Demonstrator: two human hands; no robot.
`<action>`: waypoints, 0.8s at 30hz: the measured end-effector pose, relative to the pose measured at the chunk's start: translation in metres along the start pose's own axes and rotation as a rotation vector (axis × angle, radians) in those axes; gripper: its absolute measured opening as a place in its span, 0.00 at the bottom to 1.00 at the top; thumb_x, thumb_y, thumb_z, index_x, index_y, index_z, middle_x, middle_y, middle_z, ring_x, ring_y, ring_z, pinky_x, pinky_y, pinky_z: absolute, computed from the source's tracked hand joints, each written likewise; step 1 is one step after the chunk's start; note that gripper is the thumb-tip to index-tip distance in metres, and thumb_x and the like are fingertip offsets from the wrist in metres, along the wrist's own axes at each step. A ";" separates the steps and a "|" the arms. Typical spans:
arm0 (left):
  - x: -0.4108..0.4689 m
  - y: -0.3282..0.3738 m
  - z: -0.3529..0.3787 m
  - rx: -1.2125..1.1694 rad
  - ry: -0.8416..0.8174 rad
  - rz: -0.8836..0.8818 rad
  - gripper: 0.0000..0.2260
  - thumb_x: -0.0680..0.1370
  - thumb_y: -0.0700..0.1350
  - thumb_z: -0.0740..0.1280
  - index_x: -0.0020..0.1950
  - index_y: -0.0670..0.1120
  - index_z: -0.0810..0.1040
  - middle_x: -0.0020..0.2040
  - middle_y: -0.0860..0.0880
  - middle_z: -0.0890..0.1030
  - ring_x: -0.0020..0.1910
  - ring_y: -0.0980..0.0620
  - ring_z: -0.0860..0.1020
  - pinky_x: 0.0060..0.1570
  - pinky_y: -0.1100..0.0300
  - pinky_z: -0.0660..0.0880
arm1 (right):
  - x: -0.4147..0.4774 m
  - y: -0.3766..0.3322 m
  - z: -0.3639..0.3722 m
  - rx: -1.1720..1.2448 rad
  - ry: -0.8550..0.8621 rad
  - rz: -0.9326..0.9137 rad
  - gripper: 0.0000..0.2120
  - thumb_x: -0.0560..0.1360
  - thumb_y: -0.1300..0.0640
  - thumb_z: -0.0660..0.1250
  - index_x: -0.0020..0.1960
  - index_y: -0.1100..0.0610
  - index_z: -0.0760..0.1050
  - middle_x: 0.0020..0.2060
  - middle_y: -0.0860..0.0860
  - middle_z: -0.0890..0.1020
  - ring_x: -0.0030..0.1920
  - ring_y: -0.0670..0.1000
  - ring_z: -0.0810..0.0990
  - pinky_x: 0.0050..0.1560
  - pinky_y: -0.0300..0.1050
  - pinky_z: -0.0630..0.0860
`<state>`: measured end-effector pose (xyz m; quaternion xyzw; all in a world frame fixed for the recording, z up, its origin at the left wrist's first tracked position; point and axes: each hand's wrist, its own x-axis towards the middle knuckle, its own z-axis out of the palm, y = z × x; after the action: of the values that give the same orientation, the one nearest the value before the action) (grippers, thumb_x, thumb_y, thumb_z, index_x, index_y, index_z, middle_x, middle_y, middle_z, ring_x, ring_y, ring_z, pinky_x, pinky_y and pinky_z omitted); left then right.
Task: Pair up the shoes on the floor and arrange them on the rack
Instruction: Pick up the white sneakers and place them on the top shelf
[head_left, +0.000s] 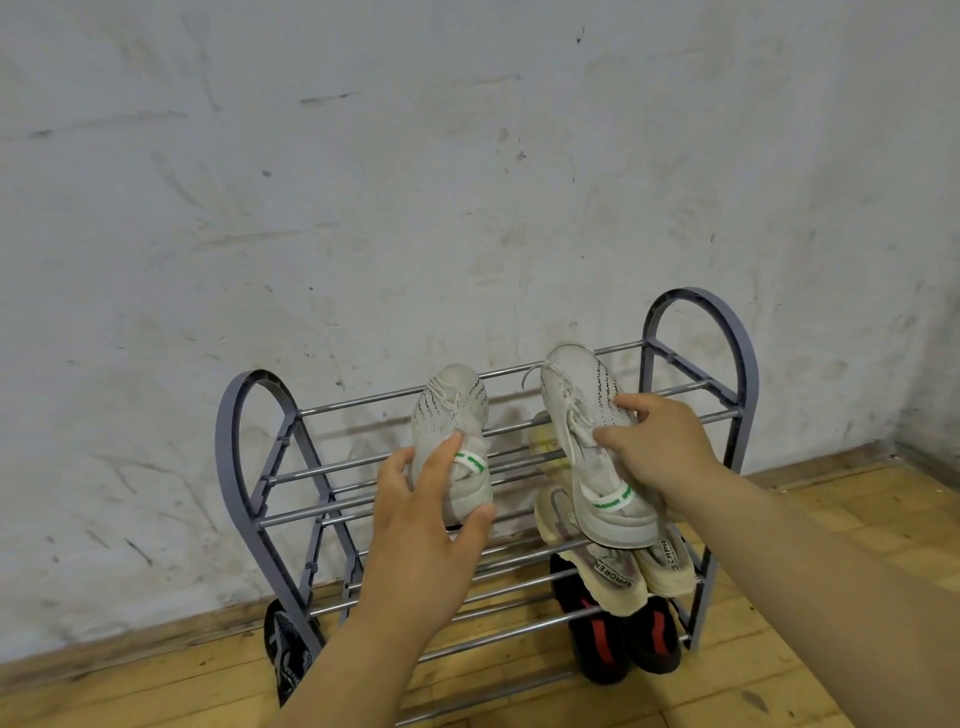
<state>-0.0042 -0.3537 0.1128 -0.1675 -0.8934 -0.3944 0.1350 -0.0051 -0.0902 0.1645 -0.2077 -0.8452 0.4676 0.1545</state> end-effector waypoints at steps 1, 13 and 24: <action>0.000 0.000 0.000 0.003 -0.001 -0.001 0.31 0.78 0.58 0.70 0.73 0.77 0.56 0.75 0.64 0.52 0.75 0.48 0.64 0.67 0.46 0.76 | -0.001 0.001 0.001 0.018 -0.004 0.017 0.29 0.72 0.53 0.77 0.72 0.55 0.77 0.69 0.55 0.79 0.65 0.55 0.78 0.67 0.45 0.73; 0.000 0.000 0.000 0.008 0.003 -0.002 0.31 0.78 0.59 0.69 0.73 0.76 0.55 0.76 0.63 0.52 0.76 0.47 0.64 0.68 0.45 0.75 | -0.008 -0.005 -0.006 0.277 -0.348 0.255 0.38 0.71 0.52 0.65 0.78 0.33 0.59 0.57 0.46 0.76 0.50 0.53 0.80 0.54 0.55 0.81; 0.002 0.002 0.001 -0.031 0.021 -0.023 0.32 0.78 0.59 0.68 0.75 0.74 0.54 0.75 0.63 0.53 0.74 0.47 0.66 0.68 0.46 0.75 | -0.017 0.003 -0.026 0.407 -0.533 0.260 0.37 0.81 0.66 0.63 0.73 0.28 0.57 0.59 0.49 0.78 0.51 0.59 0.83 0.42 0.57 0.83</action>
<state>-0.0053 -0.3512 0.1141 -0.1552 -0.8875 -0.4117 0.1373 0.0222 -0.0783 0.1737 -0.1493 -0.7120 0.6797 -0.0939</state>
